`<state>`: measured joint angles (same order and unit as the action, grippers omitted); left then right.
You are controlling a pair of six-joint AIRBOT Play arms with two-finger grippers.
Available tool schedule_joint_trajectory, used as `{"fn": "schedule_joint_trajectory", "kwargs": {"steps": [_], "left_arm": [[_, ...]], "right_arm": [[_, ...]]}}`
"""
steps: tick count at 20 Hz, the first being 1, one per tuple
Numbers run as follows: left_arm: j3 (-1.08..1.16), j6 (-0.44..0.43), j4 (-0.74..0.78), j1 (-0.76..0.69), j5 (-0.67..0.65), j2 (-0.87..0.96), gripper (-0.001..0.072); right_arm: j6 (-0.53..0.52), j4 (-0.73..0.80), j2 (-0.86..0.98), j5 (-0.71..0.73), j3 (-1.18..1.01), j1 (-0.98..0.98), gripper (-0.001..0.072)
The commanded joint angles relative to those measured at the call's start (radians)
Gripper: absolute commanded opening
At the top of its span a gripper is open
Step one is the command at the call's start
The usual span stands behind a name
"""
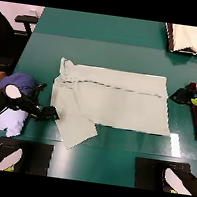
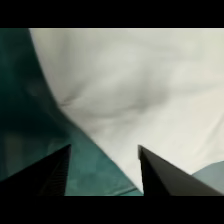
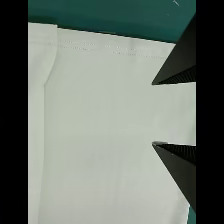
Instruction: Fold the shirts.
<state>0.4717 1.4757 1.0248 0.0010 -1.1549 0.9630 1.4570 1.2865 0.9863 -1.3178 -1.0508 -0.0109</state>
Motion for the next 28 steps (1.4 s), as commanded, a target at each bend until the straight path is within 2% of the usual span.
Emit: {"fn": "schedule_joint_trajectory", "kwargs": {"steps": [1, 4, 5, 6, 7, 10, 12, 17, 20, 23, 26, 27, 28], "left_arm": [[-0.076, -0.066, -0.102, -0.002, 0.098, -0.008, 0.0502], [-0.086, -0.1, -0.192, -0.001, 0.153, -0.008, 0.05], [-0.086, -0.112, -0.215, -0.001, 0.155, -0.008, 0.0378], [-0.085, -0.14, -0.234, -0.001, 0.149, -0.008, 0.0118], [-0.079, -0.149, -0.25, -0.001, 0.138, -0.008, 0.003], [-0.017, -0.148, -0.213, -0.001, 0.068, -0.029, 0.0028], [0.019, -0.134, -0.153, -0.001, 0.042, -0.083, 0.0028], [0.06, -0.121, -0.115, -0.001, 0.009, -0.135, 0.0029], [0.06, -0.121, -0.115, -0.001, 0.013, -0.135, 0.0029], [0.06, -0.121, -0.115, -0.001, 0.012, -0.135, 0.0029], [0.06, -0.119, -0.115, -0.001, 0.012, -0.135, 0.0028], [0.06, -0.112, -0.11, -0.001, 0.002, -0.135, 0.0028], [0.06, -0.097, -0.098, -0.001, -0.015, -0.135, 0.0028]], "right_arm": [[0.001, -0.021, -0.035, 0.008, 0.006, -0.001, 0.0407], [0.001, -0.038, -0.039, 0.005, 0.006, 0.0, 0.0408], [0.001, -0.037, -0.04, 0.005, 0.006, 0.0, 0.0408], [0.001, -0.035, -0.039, 0.003, 0.006, 0.0, 0.0408], [0.001, -0.027, -0.039, -0.008, 0.006, 0.002, 0.0408], [0.0, -0.026, -0.022, -0.109, 0.024, 0.077, 0.0408], [0.0, -0.025, -0.032, -0.149, 0.113, 0.188, 0.0409], [-0.016, -0.02, -0.035, -0.137, 0.407, 0.525, 0.0414], [-0.058, -0.103, 0.032, -0.093, 0.51, 0.628, 0.0414], [-0.072, -0.182, 0.101, -0.021, 0.548, 0.617, 0.0413], [-0.075, -0.223, 0.155, 0.029, 0.52, 0.525, 0.0409], [-0.075, -0.22, 0.164, 0.042, 0.501, 0.479, 0.0369], [-0.075, -0.215, 0.17, 0.048, 0.481, 0.439, 0.0271]]}}
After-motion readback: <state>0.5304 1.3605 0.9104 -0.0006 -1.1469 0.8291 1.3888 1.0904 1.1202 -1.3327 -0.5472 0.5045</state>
